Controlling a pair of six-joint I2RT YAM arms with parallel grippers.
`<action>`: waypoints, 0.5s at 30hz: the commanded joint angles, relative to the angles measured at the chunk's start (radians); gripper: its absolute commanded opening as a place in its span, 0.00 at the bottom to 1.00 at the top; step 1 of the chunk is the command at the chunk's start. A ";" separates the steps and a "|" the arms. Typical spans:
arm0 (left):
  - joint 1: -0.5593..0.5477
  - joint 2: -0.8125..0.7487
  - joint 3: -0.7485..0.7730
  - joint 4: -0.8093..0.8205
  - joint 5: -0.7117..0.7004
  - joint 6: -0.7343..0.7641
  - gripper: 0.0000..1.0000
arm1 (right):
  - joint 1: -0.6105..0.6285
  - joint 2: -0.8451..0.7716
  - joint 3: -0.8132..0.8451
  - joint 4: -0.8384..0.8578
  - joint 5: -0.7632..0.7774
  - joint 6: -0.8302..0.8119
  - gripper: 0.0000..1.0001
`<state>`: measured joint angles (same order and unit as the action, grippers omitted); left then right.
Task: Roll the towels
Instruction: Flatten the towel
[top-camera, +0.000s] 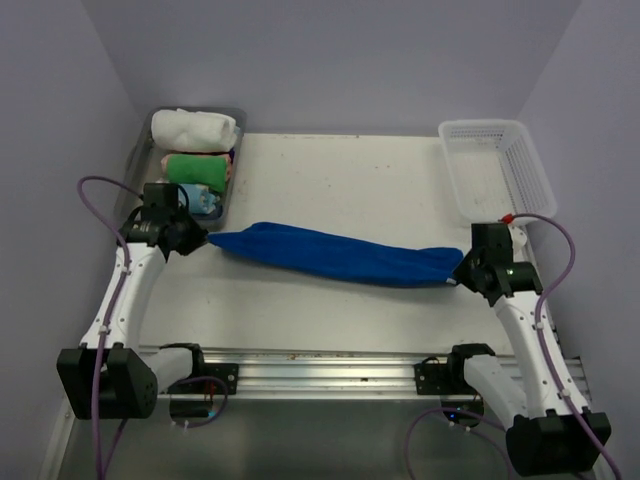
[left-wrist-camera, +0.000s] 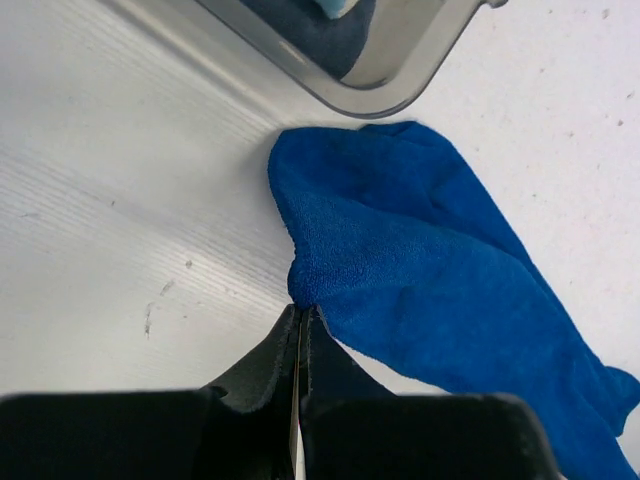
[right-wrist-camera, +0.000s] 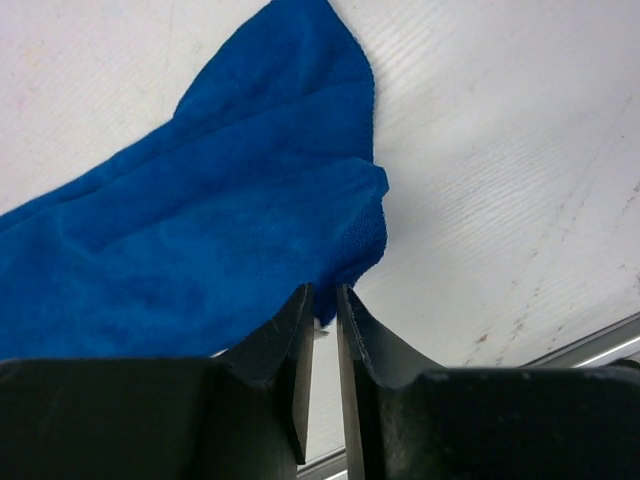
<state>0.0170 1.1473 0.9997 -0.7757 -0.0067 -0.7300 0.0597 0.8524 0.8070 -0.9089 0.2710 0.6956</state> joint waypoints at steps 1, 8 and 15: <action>0.017 -0.001 -0.041 -0.030 0.046 0.035 0.00 | -0.003 -0.006 -0.038 -0.022 -0.022 0.010 0.20; 0.018 0.005 -0.070 -0.013 0.063 0.032 0.00 | -0.003 0.042 -0.107 -0.021 -0.095 0.085 0.38; 0.018 0.019 -0.030 -0.014 0.051 0.043 0.00 | -0.003 0.091 -0.173 0.016 -0.107 0.146 0.37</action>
<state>0.0269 1.1633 0.9260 -0.7975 0.0418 -0.7132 0.0593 0.9337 0.6529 -0.9081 0.1780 0.7921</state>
